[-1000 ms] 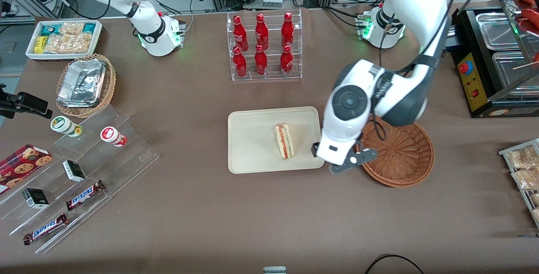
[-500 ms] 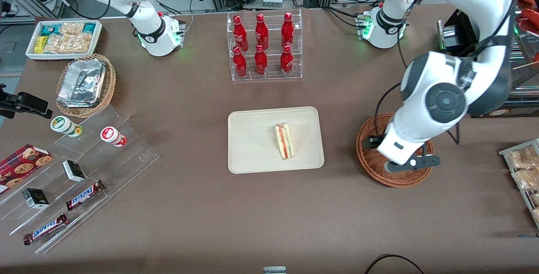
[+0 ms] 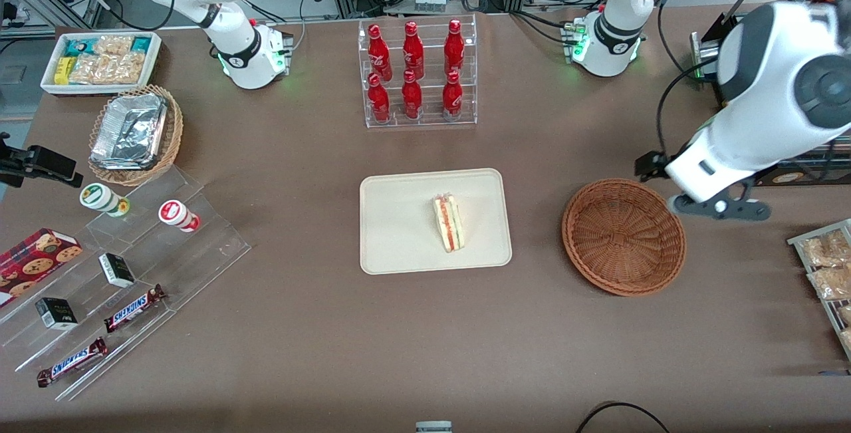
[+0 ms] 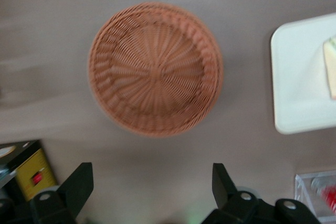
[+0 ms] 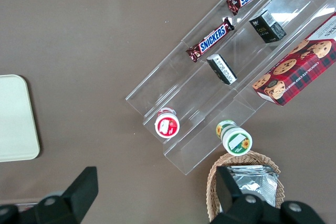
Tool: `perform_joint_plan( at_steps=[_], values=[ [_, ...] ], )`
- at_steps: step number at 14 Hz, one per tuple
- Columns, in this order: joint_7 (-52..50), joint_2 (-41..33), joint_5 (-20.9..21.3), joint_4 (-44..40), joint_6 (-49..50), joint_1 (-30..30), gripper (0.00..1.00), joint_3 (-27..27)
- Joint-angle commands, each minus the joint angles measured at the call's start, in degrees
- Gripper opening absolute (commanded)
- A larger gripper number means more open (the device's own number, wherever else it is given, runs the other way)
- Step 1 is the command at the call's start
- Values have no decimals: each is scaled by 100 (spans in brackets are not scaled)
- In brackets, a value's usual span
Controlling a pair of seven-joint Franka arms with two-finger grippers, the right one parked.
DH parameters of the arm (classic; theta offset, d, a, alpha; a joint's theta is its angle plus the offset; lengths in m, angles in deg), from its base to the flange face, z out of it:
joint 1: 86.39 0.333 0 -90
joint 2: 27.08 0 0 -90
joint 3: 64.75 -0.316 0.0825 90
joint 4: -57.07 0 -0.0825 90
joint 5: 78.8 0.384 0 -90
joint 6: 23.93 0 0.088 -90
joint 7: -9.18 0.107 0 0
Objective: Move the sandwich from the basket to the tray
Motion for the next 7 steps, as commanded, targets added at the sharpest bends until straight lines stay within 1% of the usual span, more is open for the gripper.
perform_joint_plan(
  at_steps=[1,4,7],
  values=[
    [318,-593,-119,244,243,48,100,-253],
    [336,-795,-127,218,428,118,100,-359],
    [477,-875,-347,165,551,119,100,-632]
  ],
)
